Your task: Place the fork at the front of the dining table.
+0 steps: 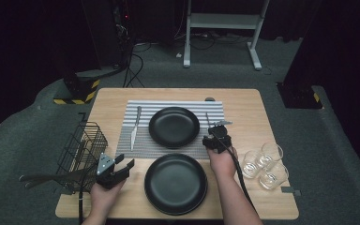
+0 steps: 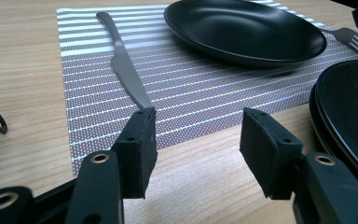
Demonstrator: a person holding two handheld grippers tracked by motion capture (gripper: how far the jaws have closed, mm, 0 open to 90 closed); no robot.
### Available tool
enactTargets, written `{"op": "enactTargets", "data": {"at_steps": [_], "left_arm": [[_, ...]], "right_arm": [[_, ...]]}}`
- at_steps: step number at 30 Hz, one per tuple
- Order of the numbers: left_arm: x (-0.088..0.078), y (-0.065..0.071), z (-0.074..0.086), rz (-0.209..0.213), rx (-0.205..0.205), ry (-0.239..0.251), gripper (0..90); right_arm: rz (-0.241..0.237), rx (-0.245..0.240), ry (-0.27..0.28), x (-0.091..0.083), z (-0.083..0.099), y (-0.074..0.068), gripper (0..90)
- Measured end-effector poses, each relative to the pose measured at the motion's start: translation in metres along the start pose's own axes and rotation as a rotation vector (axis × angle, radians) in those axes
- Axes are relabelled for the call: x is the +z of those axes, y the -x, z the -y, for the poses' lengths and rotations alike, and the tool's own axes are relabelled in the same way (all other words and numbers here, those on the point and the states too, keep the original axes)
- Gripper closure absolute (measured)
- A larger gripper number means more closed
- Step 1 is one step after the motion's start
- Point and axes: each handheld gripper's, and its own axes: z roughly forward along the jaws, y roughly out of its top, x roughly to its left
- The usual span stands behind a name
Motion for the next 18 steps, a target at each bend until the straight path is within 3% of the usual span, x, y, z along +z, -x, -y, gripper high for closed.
{"op": "enactTargets", "data": {"at_steps": [12,18], "left_arm": [[0.000,0.000,0.000,0.003,-0.001,-0.002,46.1],[0.000,0.000,0.000,0.004,-0.002,-0.005,46.1]], "right_arm": [[0.005,0.020,0.016,-0.008,0.018,0.001,51.1],[0.013,0.007,0.009,-0.008,0.025,-0.002,51.8]]}}
